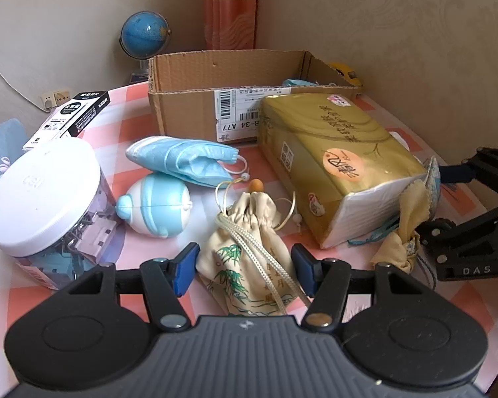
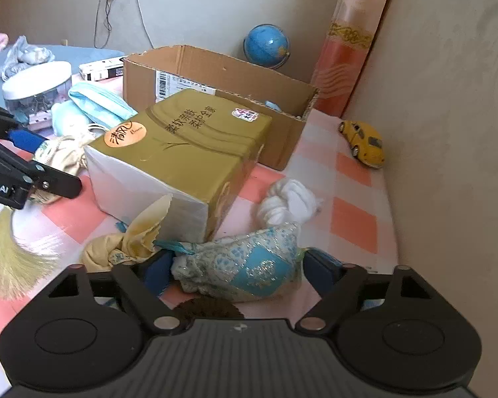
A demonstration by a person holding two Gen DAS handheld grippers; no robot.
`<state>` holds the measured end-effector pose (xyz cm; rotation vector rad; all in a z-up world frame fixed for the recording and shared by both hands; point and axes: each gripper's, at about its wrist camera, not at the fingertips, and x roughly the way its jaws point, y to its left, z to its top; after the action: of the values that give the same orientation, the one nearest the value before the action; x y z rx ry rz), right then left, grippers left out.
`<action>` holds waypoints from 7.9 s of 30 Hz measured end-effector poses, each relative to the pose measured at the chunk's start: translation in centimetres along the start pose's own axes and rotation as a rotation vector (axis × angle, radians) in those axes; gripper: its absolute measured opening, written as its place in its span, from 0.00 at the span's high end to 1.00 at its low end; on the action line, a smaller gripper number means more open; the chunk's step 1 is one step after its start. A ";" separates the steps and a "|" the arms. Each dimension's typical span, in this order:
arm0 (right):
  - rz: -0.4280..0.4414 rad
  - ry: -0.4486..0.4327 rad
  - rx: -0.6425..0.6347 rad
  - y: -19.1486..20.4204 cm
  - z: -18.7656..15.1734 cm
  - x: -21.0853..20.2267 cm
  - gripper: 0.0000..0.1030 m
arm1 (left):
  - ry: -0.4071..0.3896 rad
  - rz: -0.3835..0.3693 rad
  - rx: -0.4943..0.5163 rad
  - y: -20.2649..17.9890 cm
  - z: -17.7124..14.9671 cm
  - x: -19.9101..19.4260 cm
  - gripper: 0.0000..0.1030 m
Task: Organize soft objects
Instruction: 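Grasp the beige drawstring pouch with the left gripper while the right gripper grasps the blue floral pouch, then carry the beige pouch into the box and open the left gripper while the right holds the floral pouch, then carry the blue floral pouch into the box and open the right gripper, then grasp the light blue face mask with the left gripper while the right grasps the yellow knotted cloth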
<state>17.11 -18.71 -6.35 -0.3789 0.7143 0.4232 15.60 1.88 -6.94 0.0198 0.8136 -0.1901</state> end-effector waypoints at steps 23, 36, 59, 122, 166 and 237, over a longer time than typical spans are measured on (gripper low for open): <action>-0.079 0.091 0.172 -0.6 -0.1 -7.4 0.34 | 0.041 -0.109 0.239 -0.3 0.6 -4.7 0.45; -0.088 0.033 0.192 -0.2 2.1 -10.3 0.34 | 0.045 -0.204 0.406 -0.3 4.1 -8.6 0.47; -0.099 -0.004 0.306 -3.4 1.5 -10.8 0.34 | -0.175 -0.107 0.594 -4.5 22.8 -2.0 0.47; -0.028 0.001 0.229 -4.0 14.6 -9.0 0.34 | -0.194 -0.046 0.125 -1.1 2.4 -10.6 0.02; 0.137 0.180 0.347 -0.2 21.6 7.3 0.00 | -0.169 -0.010 0.006 1.4 0.2 -10.3 0.02; 0.113 0.098 0.126 4.7 -0.2 -1.0 0.00 | 0.147 -0.100 0.338 3.5 9.2 1.7 0.23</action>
<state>13.99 -15.08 -6.64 -0.2419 0.8561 0.4659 23.96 4.21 -2.08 0.3146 0.9223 -0.4230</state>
